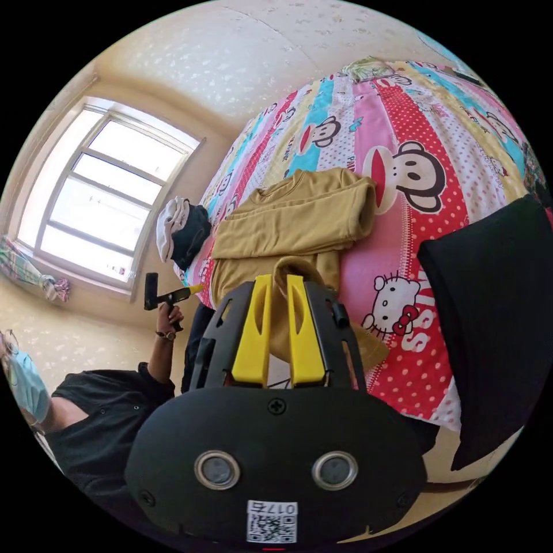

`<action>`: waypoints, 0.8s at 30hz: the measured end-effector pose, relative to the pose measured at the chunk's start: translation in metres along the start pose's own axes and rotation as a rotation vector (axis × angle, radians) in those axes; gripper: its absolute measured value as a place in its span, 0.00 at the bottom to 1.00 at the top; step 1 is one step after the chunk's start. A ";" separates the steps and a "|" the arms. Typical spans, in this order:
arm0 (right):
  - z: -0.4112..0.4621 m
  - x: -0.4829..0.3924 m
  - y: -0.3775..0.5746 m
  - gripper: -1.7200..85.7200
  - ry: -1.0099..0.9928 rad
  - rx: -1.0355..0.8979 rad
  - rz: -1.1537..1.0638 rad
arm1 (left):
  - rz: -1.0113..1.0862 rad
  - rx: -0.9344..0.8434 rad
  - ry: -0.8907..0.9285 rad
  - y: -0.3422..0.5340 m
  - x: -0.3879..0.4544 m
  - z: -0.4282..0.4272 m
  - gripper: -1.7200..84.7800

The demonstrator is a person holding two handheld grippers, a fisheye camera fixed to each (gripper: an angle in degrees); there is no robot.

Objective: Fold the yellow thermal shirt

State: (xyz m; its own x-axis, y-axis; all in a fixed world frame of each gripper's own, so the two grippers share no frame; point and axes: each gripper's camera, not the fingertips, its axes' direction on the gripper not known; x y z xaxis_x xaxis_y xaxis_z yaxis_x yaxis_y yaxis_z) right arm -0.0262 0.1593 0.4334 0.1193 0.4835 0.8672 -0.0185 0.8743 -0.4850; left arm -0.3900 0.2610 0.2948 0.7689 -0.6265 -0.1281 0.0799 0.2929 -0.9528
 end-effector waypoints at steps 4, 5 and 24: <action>-0.019 -0.009 0.009 0.18 0.100 0.067 -0.002 | -0.040 0.020 0.075 0.022 -0.005 0.014 0.17; -0.021 -0.014 0.007 0.18 0.113 0.074 -0.030 | -0.046 0.000 0.087 0.024 -0.004 0.023 0.17; -0.036 -0.032 0.003 0.05 0.074 -0.031 -0.171 | 0.206 0.247 0.022 -0.063 0.064 -0.101 0.07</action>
State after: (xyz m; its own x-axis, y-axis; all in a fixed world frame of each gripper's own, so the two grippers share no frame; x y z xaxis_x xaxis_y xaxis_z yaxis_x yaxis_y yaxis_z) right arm 0.0056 0.1452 0.4003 0.1913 0.3223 0.9271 0.0384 0.9414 -0.3352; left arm -0.4101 0.1298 0.3190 0.7710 -0.5506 -0.3199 0.0779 0.5802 -0.8108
